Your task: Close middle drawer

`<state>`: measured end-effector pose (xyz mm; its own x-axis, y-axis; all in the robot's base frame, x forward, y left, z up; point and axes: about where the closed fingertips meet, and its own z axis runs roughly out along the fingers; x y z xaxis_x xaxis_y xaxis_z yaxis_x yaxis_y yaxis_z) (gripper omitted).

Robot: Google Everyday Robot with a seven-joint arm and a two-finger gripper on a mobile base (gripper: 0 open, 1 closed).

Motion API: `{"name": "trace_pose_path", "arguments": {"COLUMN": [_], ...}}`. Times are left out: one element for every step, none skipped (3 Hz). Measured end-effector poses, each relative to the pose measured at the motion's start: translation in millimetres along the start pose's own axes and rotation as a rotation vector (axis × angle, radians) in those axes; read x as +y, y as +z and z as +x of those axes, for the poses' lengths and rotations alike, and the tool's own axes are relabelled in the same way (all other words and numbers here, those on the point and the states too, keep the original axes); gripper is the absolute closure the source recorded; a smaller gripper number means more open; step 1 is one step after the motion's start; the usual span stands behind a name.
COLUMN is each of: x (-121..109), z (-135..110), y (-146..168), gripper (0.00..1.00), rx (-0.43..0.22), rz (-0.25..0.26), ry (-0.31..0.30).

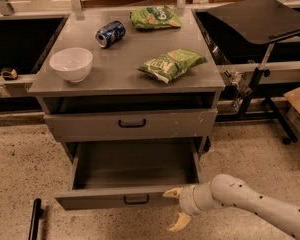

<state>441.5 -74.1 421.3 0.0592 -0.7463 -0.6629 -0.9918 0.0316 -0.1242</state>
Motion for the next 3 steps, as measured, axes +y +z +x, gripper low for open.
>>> {"name": "trace_pose_path", "arguments": {"x": [0.0, 1.0, 4.8], "z": [0.0, -0.8, -3.8], "y": [0.0, 1.1, 5.2], "gripper": [0.0, 0.0, 0.0], "rx": [0.0, 0.001, 0.005], "rz": [0.0, -0.006, -0.026], "ry": [0.0, -0.002, -0.009]}}
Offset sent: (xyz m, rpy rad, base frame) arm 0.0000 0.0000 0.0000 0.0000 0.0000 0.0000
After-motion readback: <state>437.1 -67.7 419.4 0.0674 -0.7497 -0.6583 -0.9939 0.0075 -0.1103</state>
